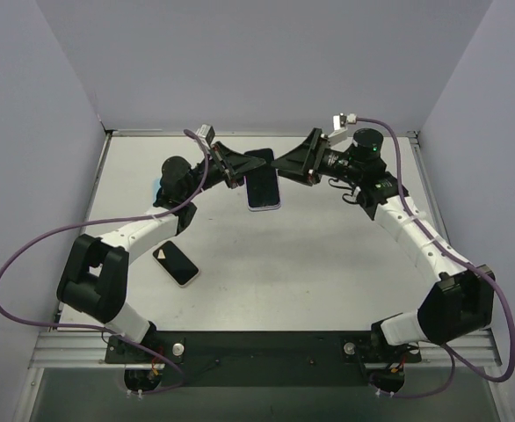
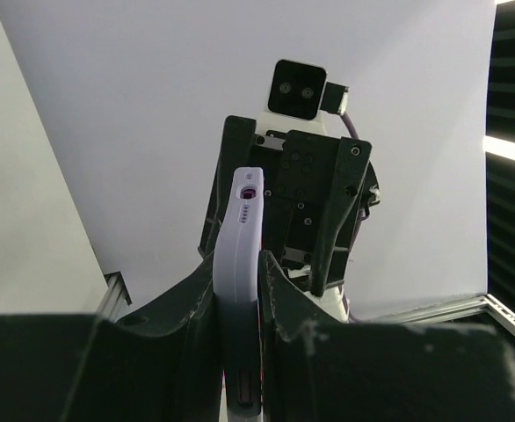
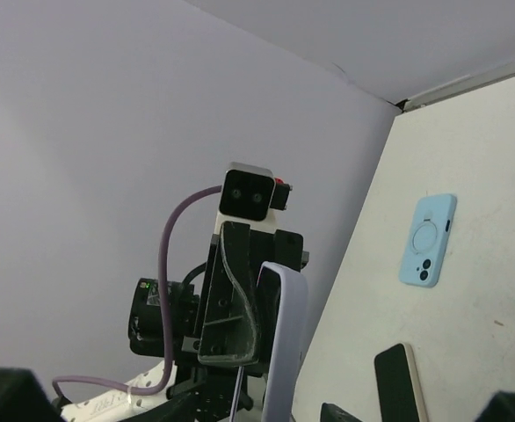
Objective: Take the phone out of the phone case
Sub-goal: Remove the phone case from the phone.
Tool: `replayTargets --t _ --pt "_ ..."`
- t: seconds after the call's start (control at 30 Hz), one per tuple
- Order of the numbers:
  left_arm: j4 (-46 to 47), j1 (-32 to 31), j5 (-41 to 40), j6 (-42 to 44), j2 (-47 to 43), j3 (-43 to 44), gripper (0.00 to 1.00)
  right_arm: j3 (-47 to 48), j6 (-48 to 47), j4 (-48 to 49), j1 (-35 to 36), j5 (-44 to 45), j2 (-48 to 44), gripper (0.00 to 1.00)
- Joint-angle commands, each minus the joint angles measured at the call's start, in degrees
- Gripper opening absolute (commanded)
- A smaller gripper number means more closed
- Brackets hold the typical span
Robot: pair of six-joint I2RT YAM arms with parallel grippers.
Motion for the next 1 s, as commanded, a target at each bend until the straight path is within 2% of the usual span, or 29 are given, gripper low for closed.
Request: replayTargets --t 0.0,0.07,0.17,0.2,0.3,0.5,0.6,0.63,0.9,0.93,0.97 --pt "3.0 -0.2 0.7 1.0 -3.6 3.7 0.00 5.8 -7.4 -7.5 3.8 -2.1 2.4 0.45" --pt "4.1 -0.2 0.6 0.3 -3.4 3.5 0.00 5.5 -6.4 -6.1 3.9 -2.4 3.1 0.40" --pt "5.1 -0.2 0.5 -0.5 -3.4 3.1 0.00 4.6 -5.1 -4.6 3.6 -2.5 3.7 0.27" --pt "5.2 -0.2 0.5 -0.6 -3.3 3.0 0.00 3.8 -4.4 -4.1 3.3 -2.4 3.8 0.17" --pt "5.9 0.2 0.6 -0.6 -3.3 2.8 0.00 2.5 -1.7 -1.0 2.7 -2.4 3.3 0.00" --pt "7.6 0.2 1.4 -1.0 -2.7 3.9 0.00 -2.8 3.9 6.8 1.8 -1.7 2.5 0.00" --pt "11.0 -0.8 1.9 -3.1 -1.2 4.9 0.31 -4.2 5.6 9.8 1.8 -1.5 2.6 0.00" --pt "12.0 -1.0 1.8 -3.7 -0.8 4.9 0.32 -4.4 6.1 10.5 1.8 -1.6 2.7 0.00" --pt "19.6 -1.7 1.6 -9.0 2.4 3.5 0.37 -4.5 7.8 13.7 1.4 -1.6 3.5 0.00" --pt "20.1 -1.8 1.6 -9.1 2.5 3.6 0.33 -4.5 7.9 13.8 1.4 -1.7 3.5 0.00" --pt "20.7 -1.9 1.6 -9.2 2.7 3.7 0.23 -4.5 8.1 13.8 1.3 -1.6 3.6 0.00"
